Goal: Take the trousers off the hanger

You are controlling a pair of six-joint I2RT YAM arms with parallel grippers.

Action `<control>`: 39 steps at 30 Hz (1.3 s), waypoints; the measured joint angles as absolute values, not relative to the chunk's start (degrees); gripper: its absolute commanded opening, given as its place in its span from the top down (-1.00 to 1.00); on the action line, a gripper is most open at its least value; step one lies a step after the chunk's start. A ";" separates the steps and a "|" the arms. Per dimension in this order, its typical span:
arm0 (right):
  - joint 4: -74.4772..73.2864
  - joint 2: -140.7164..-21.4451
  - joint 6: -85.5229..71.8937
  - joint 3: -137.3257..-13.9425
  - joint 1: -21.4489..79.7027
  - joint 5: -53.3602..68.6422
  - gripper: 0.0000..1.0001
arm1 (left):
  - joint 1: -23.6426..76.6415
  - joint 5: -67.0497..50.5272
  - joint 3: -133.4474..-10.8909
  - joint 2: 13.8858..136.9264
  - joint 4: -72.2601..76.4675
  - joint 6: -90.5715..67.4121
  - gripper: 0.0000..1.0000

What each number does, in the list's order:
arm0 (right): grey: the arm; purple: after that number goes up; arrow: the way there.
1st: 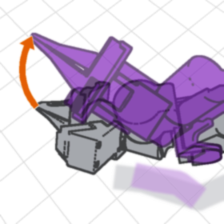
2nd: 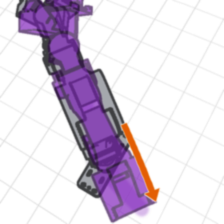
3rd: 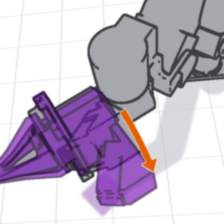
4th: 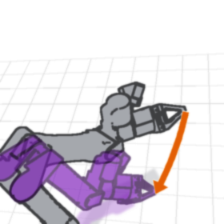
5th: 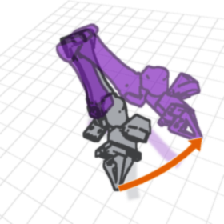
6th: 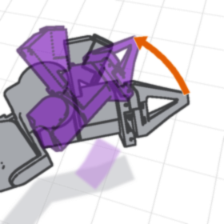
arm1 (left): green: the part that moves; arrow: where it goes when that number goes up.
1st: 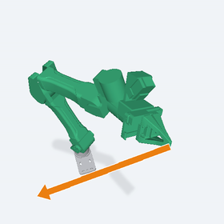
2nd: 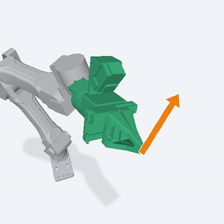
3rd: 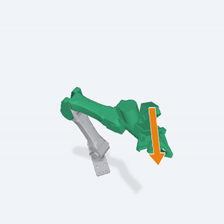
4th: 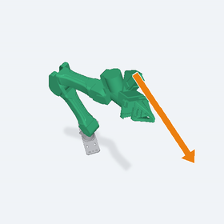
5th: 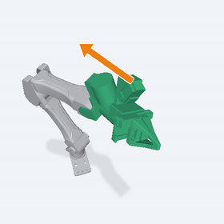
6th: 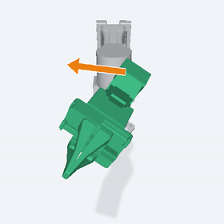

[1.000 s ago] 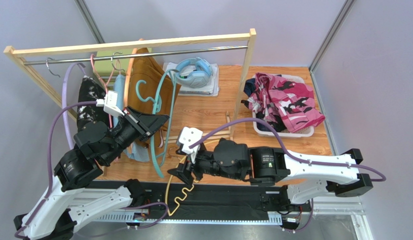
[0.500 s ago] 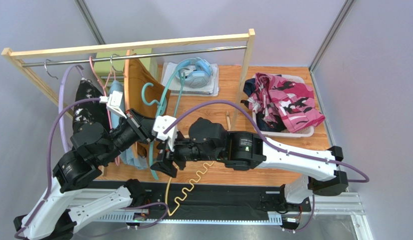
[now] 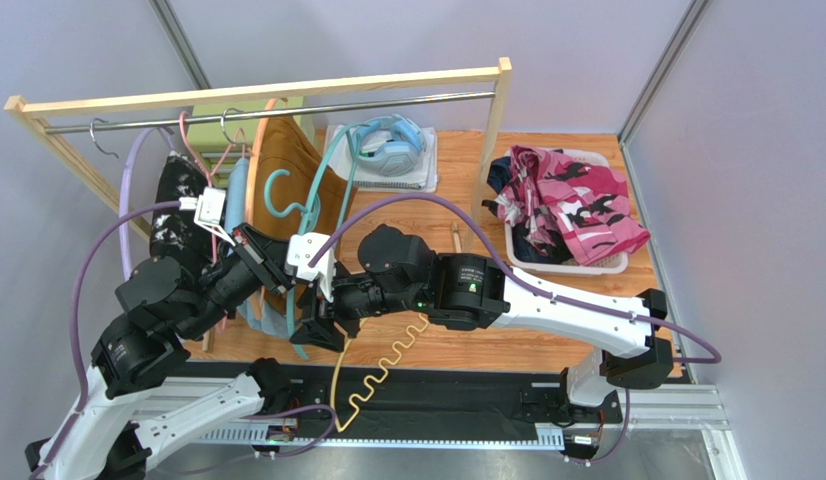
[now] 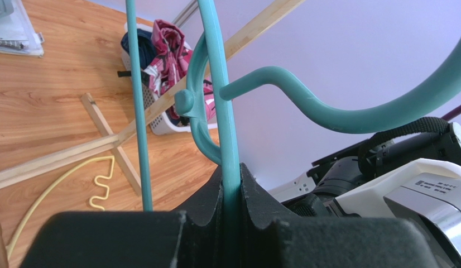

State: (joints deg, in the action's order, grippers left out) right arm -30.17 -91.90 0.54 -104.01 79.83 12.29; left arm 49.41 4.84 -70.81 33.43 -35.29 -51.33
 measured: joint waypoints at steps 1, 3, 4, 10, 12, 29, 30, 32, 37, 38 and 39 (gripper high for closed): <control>-30.24 -91.92 0.69 -104.07 79.61 13.23 -0.14 | 49.41 4.67 -70.81 33.43 -35.29 -51.27 1.00; -30.76 -92.14 0.97 -104.57 79.18 14.96 -0.18 | 49.36 4.54 -70.81 33.41 -35.29 -51.20 1.00; -30.85 -92.29 1.15 -104.86 78.94 15.94 -0.19 | 49.30 4.56 -70.81 33.41 -35.22 -51.16 1.00; -32.58 -93.67 2.44 -107.55 77.56 22.50 -0.27 | 49.01 4.97 -70.78 33.19 -34.92 -51.05 1.00; -33.69 -94.30 2.74 -108.81 77.12 24.47 -0.14 | 48.88 5.30 -70.78 33.15 -34.92 -51.03 1.00; -35.68 -96.86 3.95 -111.20 75.72 29.30 1.00 | 49.10 1.43 -70.61 34.06 -37.80 -49.08 1.00; -35.07 -96.51 3.29 -110.26 75.75 29.21 1.00 | 49.10 1.32 -70.57 34.20 -37.80 -49.08 1.00; -33.78 -95.50 1.65 -107.81 76.01 28.29 0.84 | 49.10 1.32 -70.54 34.46 -37.85 -49.01 1.00; -32.32 -90.65 -5.54 -100.79 76.29 17.26 0.16 | 49.12 1.13 -70.54 34.46 -36.69 -48.34 1.00; -32.05 -89.38 -7.44 -99.50 76.16 14.15 0.08 | 49.15 0.97 -70.54 34.41 -36.49 -47.86 1.00; -31.90 -87.88 -9.28 -98.30 75.92 10.74 0.06 | 49.15 0.84 -70.54 34.39 -36.34 -47.35 1.00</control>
State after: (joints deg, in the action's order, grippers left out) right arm -31.90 -87.88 -9.28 -98.30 75.92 10.74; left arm 49.15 0.84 -70.54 34.39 -36.34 -47.35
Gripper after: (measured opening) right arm 0.378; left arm 0.137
